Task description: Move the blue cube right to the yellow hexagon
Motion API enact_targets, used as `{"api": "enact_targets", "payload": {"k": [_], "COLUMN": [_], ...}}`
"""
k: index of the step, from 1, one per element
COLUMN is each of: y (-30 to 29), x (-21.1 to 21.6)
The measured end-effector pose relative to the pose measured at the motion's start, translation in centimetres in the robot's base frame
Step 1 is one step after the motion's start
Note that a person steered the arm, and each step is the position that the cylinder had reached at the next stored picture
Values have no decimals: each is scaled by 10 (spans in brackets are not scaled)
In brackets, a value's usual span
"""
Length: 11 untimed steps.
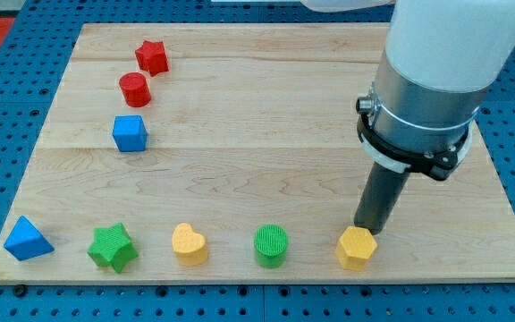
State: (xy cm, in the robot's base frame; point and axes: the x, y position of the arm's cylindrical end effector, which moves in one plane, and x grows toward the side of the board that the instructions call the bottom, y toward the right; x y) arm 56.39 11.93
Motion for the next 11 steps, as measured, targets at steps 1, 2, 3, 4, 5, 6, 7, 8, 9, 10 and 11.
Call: {"api": "enact_targets", "payload": {"k": [1,2,3,4,5,6,7,8,9,10,11], "y": [0,-7,-44,-132,-208,-279,-304,-307,-321,-321,-322], "x": [-2,-27,-46,-44,-42,-42,-72,-112,-113,-114,-130]}}
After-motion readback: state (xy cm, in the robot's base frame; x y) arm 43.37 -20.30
